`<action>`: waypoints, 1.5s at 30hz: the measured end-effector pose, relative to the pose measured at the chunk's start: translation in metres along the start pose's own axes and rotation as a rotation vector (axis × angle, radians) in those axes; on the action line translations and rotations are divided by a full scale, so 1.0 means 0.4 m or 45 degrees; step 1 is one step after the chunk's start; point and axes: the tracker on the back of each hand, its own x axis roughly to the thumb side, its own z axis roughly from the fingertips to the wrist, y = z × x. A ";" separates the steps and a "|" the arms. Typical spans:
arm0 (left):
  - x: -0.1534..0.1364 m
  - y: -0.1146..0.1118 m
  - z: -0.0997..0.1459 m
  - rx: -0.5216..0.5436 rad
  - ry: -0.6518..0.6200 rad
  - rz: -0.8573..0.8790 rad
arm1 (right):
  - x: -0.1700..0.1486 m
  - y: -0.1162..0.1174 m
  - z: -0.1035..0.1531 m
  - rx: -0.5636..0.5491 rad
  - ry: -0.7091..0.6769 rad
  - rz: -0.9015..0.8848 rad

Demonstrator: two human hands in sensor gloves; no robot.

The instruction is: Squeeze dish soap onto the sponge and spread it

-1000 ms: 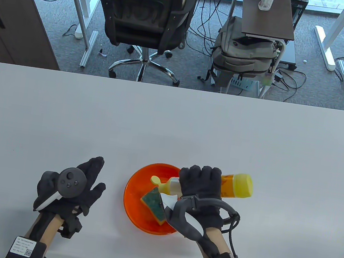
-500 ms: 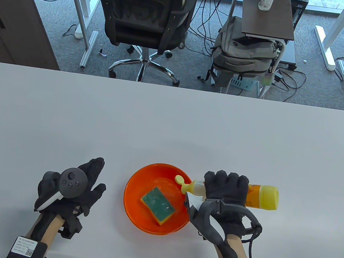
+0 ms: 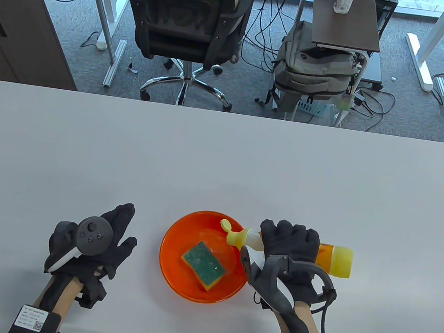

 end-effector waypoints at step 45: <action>0.238 0.196 -0.049 0.014 -0.599 1.029 | 0.034 -0.070 -0.076 0.057 -0.281 -1.089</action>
